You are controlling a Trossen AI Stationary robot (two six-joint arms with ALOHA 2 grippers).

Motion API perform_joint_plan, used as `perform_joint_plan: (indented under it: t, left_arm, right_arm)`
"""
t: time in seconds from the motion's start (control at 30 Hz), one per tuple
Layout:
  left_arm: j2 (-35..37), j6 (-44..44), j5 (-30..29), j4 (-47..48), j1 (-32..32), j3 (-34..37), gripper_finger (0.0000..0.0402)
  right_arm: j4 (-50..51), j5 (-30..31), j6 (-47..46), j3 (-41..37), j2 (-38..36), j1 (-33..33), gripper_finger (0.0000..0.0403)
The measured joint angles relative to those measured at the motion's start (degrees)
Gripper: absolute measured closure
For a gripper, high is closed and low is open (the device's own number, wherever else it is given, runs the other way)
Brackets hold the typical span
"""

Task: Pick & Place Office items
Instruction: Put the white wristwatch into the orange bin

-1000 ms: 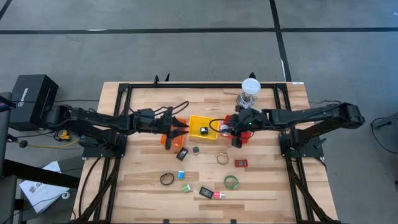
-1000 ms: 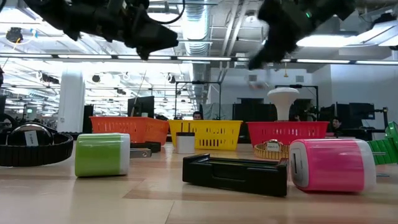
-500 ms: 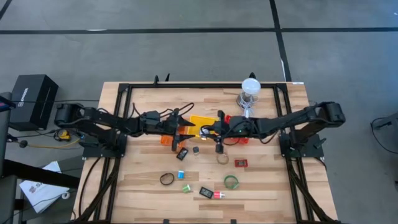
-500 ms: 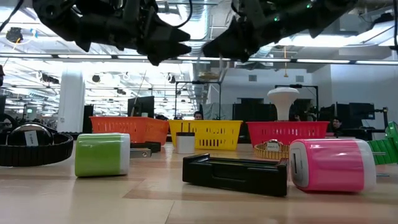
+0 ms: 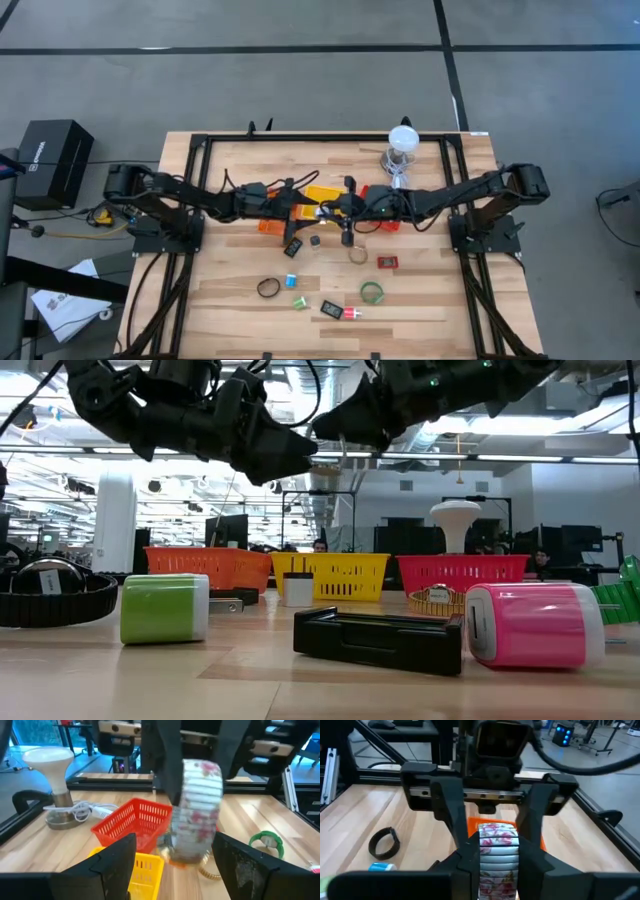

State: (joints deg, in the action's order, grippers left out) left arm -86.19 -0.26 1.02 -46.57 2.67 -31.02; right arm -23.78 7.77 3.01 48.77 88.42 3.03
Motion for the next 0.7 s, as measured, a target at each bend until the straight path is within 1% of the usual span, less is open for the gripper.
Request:
perform_joint_plan:
  t: [0.1, 0.2, 0.4, 0.53, 0.63, 0.7]
  left_arm:
    - [0.0, 0.0, 0.0, -0.4, 0.0, -0.6, 0.0153]
    - [0.4, 0.0, 0.0, -0.4, 0.0, -0.6, 0.0173]
    - [0.4, 0.0, 0.0, 0.0, 0.0, -0.6, 0.0248]
    - [0.4, 0.0, 0.0, 0.0, 0.0, -0.6, 0.0296]
    - [0.4, 0.0, 0.1, 0.1, 0.0, -0.6, 0.0321]
    - [0.4, 0.0, 0.1, 0.1, 0.0, -0.6, 0.0328]
  right_arm:
    - [-0.1, 0.0, 0.0, 0.1, 0.0, 0.0, 0.0328]
    - [-0.5, 0.0, -0.2, 0.1, 0.0, 0.0, 0.0332]
    - [-0.4, 0.0, -0.6, 0.1, 0.0, 0.0, 0.0309]
    - [-0.3, 0.0, -0.5, 0.1, 0.0, 0.0, 0.0306]
    - [0.1, 0.0, -0.5, 0.1, 0.0, 0.0, 0.0307]
    - [1.0, 0.0, -0.5, 0.1, 0.0, 0.0, 0.0306]
